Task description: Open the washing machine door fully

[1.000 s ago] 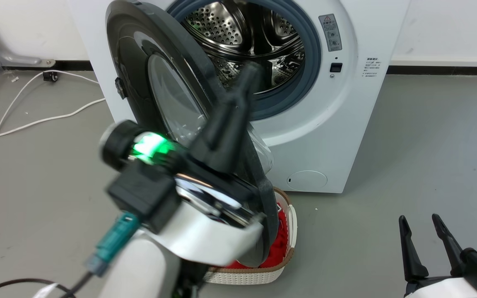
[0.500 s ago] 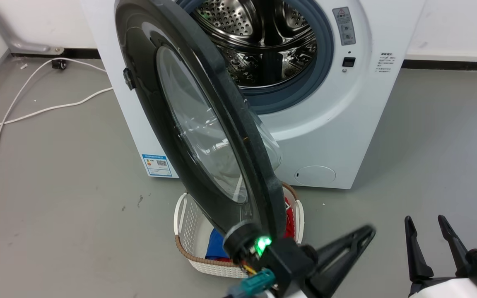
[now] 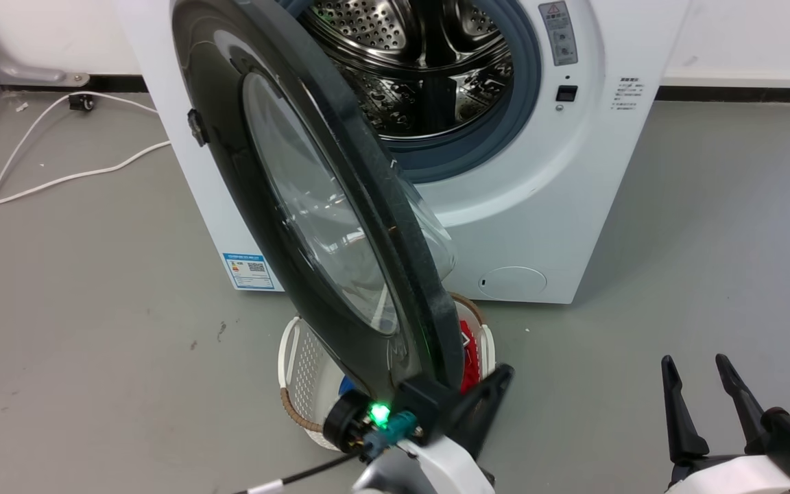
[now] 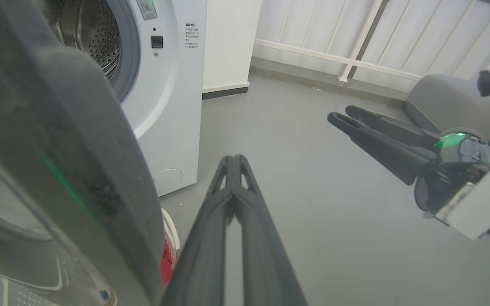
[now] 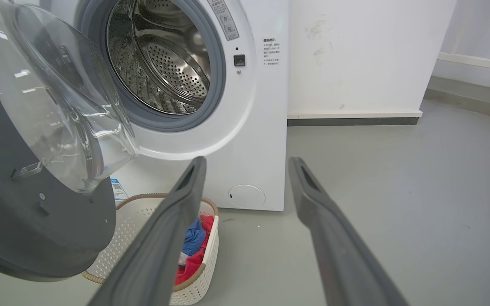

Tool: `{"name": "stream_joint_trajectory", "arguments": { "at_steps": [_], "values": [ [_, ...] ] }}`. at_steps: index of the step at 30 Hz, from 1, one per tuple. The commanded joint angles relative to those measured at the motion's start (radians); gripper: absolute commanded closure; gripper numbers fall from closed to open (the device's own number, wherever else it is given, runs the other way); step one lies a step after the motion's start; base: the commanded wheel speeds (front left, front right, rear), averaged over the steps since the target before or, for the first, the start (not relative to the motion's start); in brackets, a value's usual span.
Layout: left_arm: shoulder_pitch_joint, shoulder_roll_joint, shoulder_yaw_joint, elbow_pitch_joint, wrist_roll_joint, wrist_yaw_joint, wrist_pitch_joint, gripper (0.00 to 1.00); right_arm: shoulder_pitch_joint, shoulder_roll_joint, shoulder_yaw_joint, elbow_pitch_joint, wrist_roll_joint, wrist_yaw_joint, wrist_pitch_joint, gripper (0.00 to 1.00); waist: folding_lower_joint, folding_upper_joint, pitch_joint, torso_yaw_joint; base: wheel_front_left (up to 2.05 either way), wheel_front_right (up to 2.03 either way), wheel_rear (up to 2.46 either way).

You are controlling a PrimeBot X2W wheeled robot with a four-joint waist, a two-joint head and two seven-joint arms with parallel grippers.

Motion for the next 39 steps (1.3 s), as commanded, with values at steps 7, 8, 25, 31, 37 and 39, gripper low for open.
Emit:
{"name": "stream_joint_trajectory", "arguments": {
  "at_steps": [7, 8, 25, 31, 37, 39],
  "values": [
    [-0.052, -0.007, 0.044, 0.078, -0.043, 0.055, -0.084, 1.00, -0.018, 0.002, 0.004, 0.018, 0.010, 0.000, -0.008, 0.00, 0.0000, 0.0000, 0.006, -0.013, 0.00, 0.00, 0.00],
    [-0.057, -0.007, 0.046, 0.086, -0.047, 0.061, -0.092, 1.00, -0.019, 0.001, 0.004, 0.021, 0.010, 0.000, -0.009, 0.00, 0.0000, 0.0000, 0.007, -0.013, 0.00, 0.00, 0.00],
    [0.009, 0.051, 0.035, -0.019, -0.037, 0.103, -0.144, 1.00, -0.022, -0.002, -0.020, 0.048, 0.020, 0.000, -0.011, 0.00, 0.0000, 0.0000, 0.029, 0.066, 0.00, 0.00, 0.00],
    [0.034, 0.071, 0.011, -0.093, -0.016, 0.119, -0.126, 1.00, -0.034, -0.007, -0.015, 0.060, 0.017, 0.000, -0.010, 0.00, 0.0000, 0.0000, 0.029, 0.146, 0.00, 0.00, 0.00],
    [0.072, 0.083, 0.021, -0.114, -0.050, 0.138, -0.093, 1.00, -0.028, 0.001, -0.012, 0.063, 0.009, 0.000, -0.005, 0.00, 0.0000, 0.0000, 0.009, 0.199, 0.00, 0.00, 0.00],
    [0.080, 0.093, 0.028, -0.116, -0.054, 0.146, -0.087, 1.00, -0.021, 0.003, -0.014, 0.062, 0.007, 0.000, -0.003, 0.00, 0.0000, 0.0000, 0.003, 0.213, 0.00, 0.00, 0.00]
  ]
}}
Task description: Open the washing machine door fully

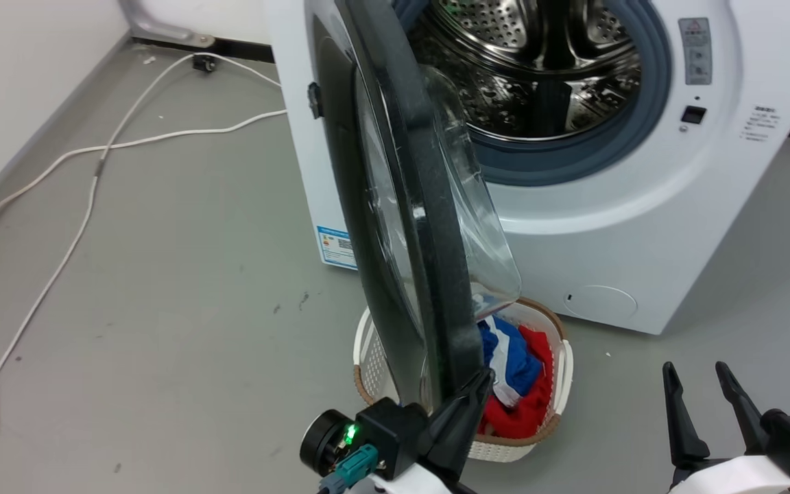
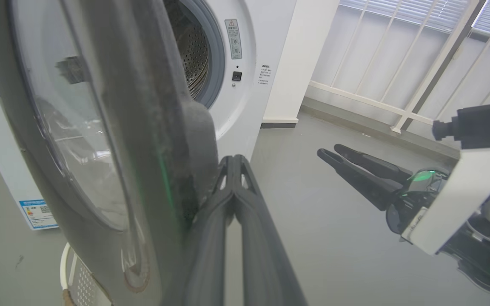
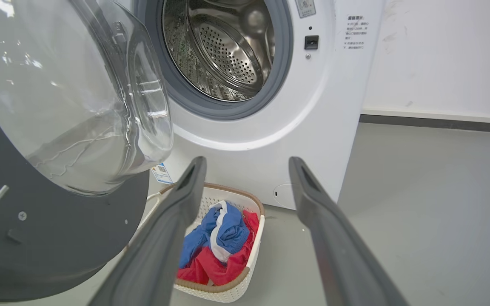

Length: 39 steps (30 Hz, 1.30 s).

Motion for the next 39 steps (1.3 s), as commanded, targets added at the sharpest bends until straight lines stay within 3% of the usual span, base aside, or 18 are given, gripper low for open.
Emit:
{"name": "stream_joint_trajectory", "arguments": {
  "at_steps": [1, 9, 26, 35, 39],
  "values": [
    [0.010, 0.032, 0.030, 0.011, -0.005, 0.023, 0.006, 1.00, 0.002, 0.002, -0.005, -0.004, -0.005, 0.000, 0.001, 0.00, 0.0000, -0.0001, -0.009, 0.017, 0.00, 0.00, 0.00],
    [0.035, 0.068, 0.028, -0.040, 0.026, 0.045, -0.007, 1.00, 0.019, 0.010, -0.017, -0.017, -0.009, 0.000, 0.011, 0.00, 0.0000, -0.0001, -0.008, 0.086, 0.00, 0.00, 0.00],
    [0.074, 0.079, 0.060, -0.098, 0.010, 0.099, -0.025, 1.00, 0.000, 0.015, -0.023, -0.009, 0.002, 0.000, 0.005, 0.00, 0.0000, -0.0001, 0.012, 0.272, 0.00, 0.00, 0.00],
    [0.094, 0.108, 0.164, -0.082, -0.033, 0.147, -0.070, 1.00, -0.034, 0.005, 0.001, -0.001, -0.001, 0.000, 0.016, 0.00, 0.0000, -0.0001, 0.039, 0.286, 0.00, 0.00, 0.00],
    [0.079, 0.125, 0.207, -0.063, -0.054, 0.146, -0.082, 1.00, -0.035, 0.001, -0.002, -0.002, -0.005, 0.000, 0.021, 0.00, 0.0000, -0.0001, 0.047, 0.286, 0.00, 0.00, 0.00]
  ]
}}
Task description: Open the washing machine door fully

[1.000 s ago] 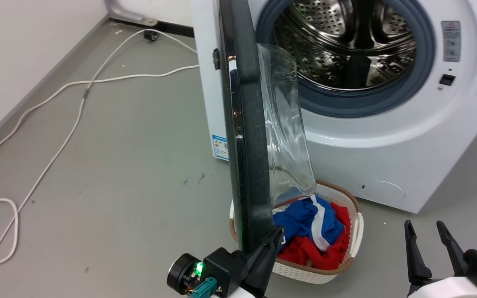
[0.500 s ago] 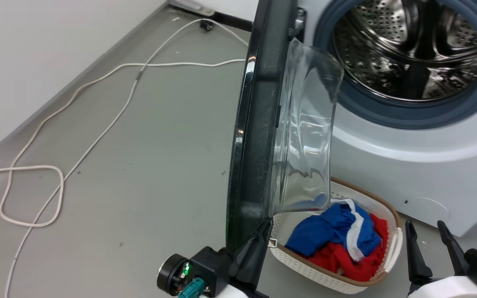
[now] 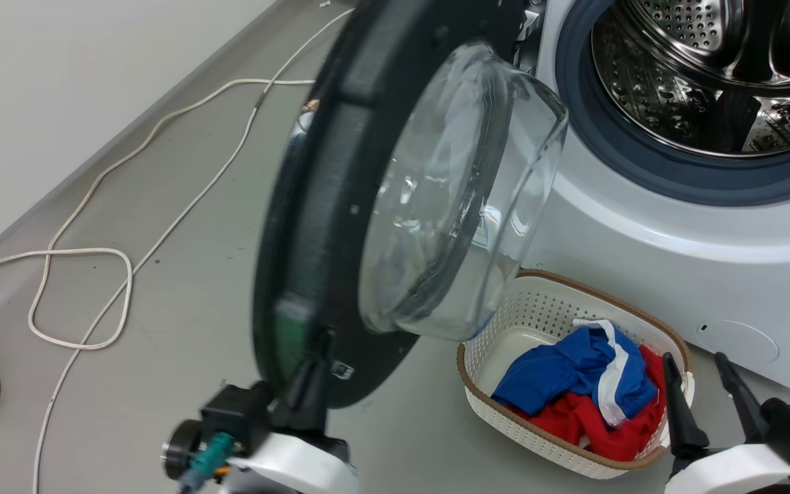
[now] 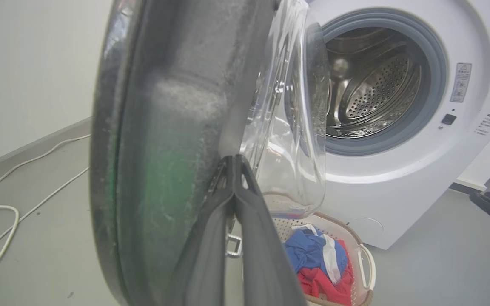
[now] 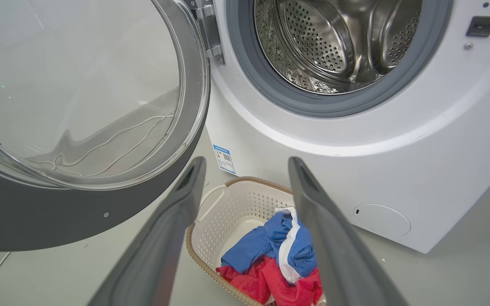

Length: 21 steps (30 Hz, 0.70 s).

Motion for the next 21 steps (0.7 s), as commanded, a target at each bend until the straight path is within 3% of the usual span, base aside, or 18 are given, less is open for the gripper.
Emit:
{"name": "stream_joint_trajectory", "arguments": {
  "at_steps": [1, 9, 21],
  "values": [
    [-0.008, 0.016, 0.017, 0.008, -0.004, 0.005, -0.004, 1.00, -0.009, -0.008, -0.004, -0.006, -0.006, 0.000, 0.001, 0.00, 0.0000, 0.0000, 0.004, 0.000, 0.00, 0.00, 0.00],
    [-0.029, 0.105, 0.211, 0.078, -0.109, -0.018, -0.048, 1.00, -0.008, -0.031, -0.017, -0.044, -0.007, 0.000, 0.030, 0.00, 0.0000, 0.0000, 0.052, -0.046, 0.00, 0.00, 0.00],
    [-0.142, 0.205, 0.395, 0.294, -0.231, -0.144, -0.079, 1.00, -0.049, -0.071, -0.003, -0.074, 0.006, 0.000, 0.056, 0.00, 0.0000, 0.0000, 0.136, -0.113, 0.00, 0.00, 0.00]
  ]
}}
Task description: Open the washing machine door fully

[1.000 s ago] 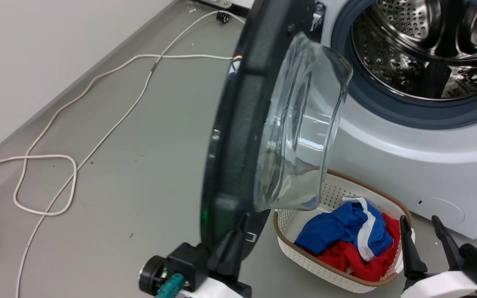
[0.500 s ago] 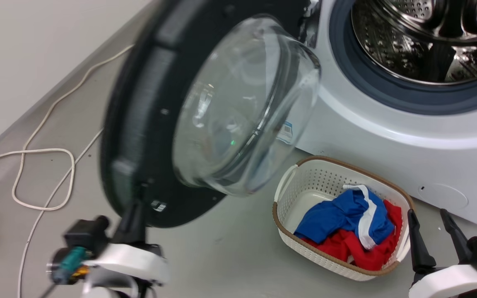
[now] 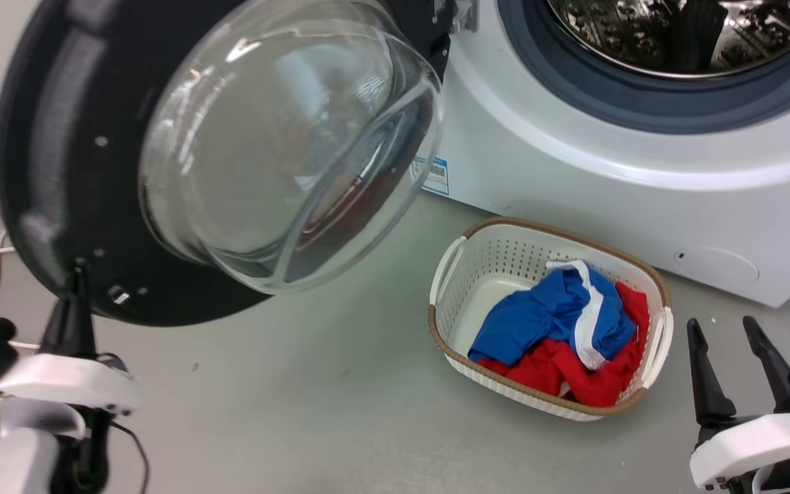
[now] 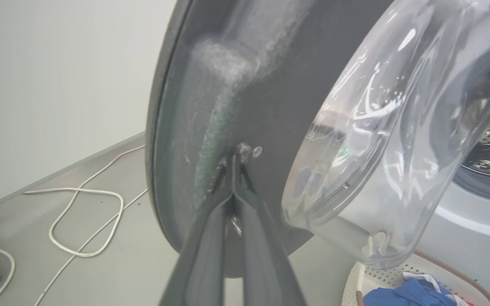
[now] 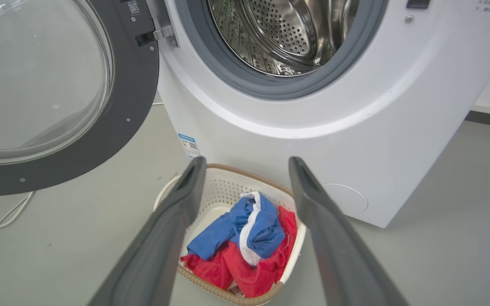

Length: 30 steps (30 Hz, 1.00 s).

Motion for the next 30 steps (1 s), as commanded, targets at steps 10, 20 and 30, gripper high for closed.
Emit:
{"name": "stream_joint_trajectory", "arguments": {
  "at_steps": [10, 20, 30],
  "values": [
    [-0.131, 0.080, 0.098, 0.226, -0.050, -0.096, -0.011, 1.00, -0.041, -0.025, 0.009, -0.003, 0.018, 0.000, 0.000, 0.00, -0.0001, -0.0001, 0.056, -0.069, 0.00, 0.00, 0.00],
    [-0.153, 0.127, 0.136, 0.335, -0.030, -0.131, -0.015, 1.00, -0.049, -0.025, 0.008, 0.020, 0.023, 0.000, -0.011, 0.00, -0.0001, -0.0001, 0.041, -0.109, 0.00, 0.00, 0.00],
    [0.058, 0.020, 0.201, 0.107, 0.084, -0.040, -0.014, 1.00, -0.002, 0.024, 0.009, 0.075, 0.022, 0.000, -0.043, 0.00, -0.0001, -0.0001, -0.088, -0.110, 0.00, 0.00, 0.00]
  ]
}}
